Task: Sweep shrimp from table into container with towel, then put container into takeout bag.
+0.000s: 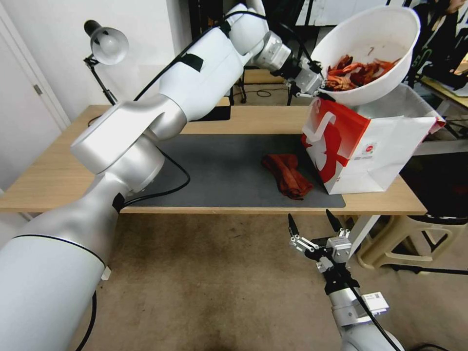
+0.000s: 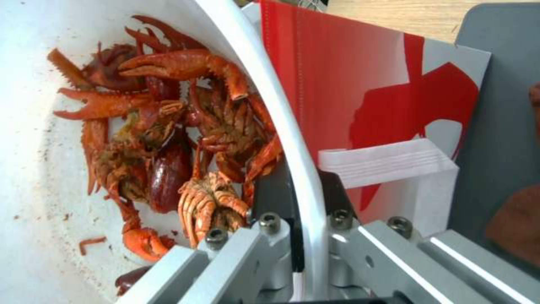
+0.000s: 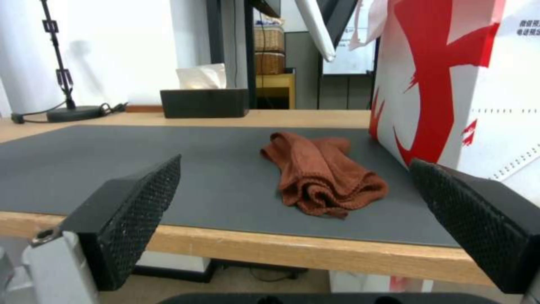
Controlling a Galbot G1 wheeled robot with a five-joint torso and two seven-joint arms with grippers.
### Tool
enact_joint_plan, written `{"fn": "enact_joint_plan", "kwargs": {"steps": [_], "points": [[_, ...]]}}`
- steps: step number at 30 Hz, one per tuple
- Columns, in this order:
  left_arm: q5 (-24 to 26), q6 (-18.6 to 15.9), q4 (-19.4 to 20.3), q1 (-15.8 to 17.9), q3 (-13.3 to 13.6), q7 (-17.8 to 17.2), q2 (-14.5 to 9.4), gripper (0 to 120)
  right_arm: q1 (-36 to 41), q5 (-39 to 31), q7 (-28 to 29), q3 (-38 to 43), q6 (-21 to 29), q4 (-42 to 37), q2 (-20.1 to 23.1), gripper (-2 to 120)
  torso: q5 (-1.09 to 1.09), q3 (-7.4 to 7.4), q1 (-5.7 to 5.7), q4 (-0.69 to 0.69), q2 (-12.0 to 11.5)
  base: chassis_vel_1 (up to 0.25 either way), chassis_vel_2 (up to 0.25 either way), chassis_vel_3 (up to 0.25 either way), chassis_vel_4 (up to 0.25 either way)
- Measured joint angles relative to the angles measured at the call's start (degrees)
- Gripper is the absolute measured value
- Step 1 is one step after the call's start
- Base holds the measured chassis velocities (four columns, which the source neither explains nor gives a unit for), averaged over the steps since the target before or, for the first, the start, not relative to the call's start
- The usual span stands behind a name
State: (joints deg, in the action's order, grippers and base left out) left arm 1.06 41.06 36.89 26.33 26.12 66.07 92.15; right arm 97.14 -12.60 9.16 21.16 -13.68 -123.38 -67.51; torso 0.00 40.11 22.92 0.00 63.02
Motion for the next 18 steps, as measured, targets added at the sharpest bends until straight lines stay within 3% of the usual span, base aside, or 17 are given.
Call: {"fn": "enact_joint_plan", "kwargs": {"steps": [18], "points": [[0.58,-0.02,-0.41,1.65,0.06,-0.91,-0.01,0,0.17,0.32,-0.16,-0.25,0.01,-0.12,-0.59,100,0.0,0.0,0.0,0.0,0.0,0.0,0.0,0.0,0.0]]}}
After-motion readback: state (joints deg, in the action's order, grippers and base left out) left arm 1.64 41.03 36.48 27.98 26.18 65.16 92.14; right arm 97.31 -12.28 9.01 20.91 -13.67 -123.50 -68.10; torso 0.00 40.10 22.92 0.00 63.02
